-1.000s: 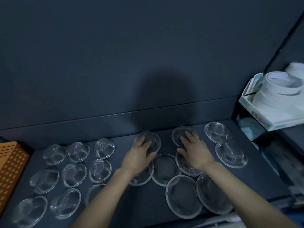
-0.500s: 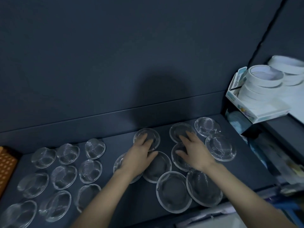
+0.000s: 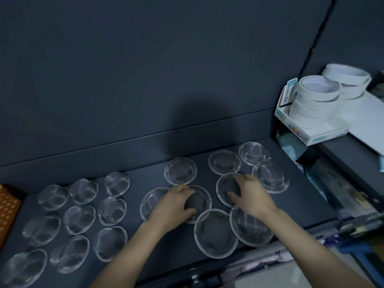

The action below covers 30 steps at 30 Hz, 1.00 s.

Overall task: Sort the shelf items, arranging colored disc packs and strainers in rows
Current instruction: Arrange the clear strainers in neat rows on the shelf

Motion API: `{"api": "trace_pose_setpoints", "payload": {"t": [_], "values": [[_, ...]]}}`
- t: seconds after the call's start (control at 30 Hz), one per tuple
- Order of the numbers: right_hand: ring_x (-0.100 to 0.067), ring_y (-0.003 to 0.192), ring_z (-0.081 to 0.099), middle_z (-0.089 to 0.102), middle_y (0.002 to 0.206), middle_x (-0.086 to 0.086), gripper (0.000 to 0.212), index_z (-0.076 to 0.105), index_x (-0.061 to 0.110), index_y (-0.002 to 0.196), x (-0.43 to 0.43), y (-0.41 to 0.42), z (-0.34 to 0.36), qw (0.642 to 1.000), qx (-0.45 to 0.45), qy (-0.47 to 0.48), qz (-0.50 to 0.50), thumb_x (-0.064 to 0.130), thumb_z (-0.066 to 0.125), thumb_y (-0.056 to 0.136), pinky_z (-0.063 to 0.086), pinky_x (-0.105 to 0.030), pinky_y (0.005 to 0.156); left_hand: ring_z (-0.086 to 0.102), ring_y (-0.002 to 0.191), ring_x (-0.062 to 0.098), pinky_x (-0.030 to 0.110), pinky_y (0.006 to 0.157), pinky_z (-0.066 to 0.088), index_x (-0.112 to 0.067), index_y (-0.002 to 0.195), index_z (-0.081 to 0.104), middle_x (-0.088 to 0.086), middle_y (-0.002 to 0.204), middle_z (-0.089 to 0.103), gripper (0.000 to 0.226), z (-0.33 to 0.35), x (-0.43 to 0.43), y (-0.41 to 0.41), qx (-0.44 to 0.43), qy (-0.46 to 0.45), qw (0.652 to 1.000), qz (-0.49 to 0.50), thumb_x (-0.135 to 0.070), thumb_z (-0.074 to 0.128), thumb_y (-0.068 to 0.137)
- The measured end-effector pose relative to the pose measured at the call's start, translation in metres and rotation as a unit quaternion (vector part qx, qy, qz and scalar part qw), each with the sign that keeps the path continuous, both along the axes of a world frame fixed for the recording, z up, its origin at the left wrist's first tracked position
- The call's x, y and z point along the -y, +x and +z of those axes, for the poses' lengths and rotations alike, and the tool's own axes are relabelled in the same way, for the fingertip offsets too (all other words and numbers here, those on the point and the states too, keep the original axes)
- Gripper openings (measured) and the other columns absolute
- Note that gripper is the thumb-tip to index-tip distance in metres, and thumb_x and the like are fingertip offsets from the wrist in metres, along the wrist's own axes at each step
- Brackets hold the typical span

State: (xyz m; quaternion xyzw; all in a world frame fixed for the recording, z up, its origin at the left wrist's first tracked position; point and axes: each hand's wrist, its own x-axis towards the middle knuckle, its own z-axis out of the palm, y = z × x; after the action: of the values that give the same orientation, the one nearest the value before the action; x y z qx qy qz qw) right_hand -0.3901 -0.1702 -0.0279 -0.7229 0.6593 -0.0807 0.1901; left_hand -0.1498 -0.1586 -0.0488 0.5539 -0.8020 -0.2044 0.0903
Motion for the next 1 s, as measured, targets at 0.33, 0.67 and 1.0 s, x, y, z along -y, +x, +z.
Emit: {"api": "trace_pose_setpoints", "payload": {"t": [0.33,0.67,1.0], "values": [[-0.032,0.118,0.048,0.052,0.127,-0.013,0.056,0.045,0.012,0.135,-0.007,0.002,0.004,1.0,0.001,0.007,-0.01,0.037,0.06,0.087,0.041,-0.033,0.098,0.039,0.128,0.016,0.026,0.11,0.029,-0.016,0.134,0.049,-0.002,0.137,0.045,0.052,0.002,-0.005,0.0,-0.014,-0.018,1.0,0.011,-0.034,0.062,0.087],[-0.031,0.126,0.042,0.042,0.138,-0.011,0.072,0.033,0.014,0.143,-0.039,-0.006,-0.002,0.997,0.017,0.037,-0.061,0.042,0.064,0.085,0.04,-0.037,0.103,0.047,0.123,0.019,0.026,0.106,0.034,-0.014,0.13,0.054,0.001,0.132,0.052,0.053,0.001,-0.012,0.013,-0.041,-0.051,0.997,0.038,-0.028,0.069,0.081],[-0.029,0.127,0.042,0.042,0.14,-0.011,0.076,0.027,0.013,0.147,-0.043,0.0,-0.003,0.998,0.013,0.031,-0.061,0.041,0.063,0.086,0.038,-0.035,0.105,0.035,0.129,0.014,0.021,0.106,0.029,-0.02,0.136,0.047,-0.002,0.139,0.041,0.063,-0.007,-0.008,-0.004,-0.019,-0.023,1.0,-0.005,-0.024,0.067,0.076]]}}
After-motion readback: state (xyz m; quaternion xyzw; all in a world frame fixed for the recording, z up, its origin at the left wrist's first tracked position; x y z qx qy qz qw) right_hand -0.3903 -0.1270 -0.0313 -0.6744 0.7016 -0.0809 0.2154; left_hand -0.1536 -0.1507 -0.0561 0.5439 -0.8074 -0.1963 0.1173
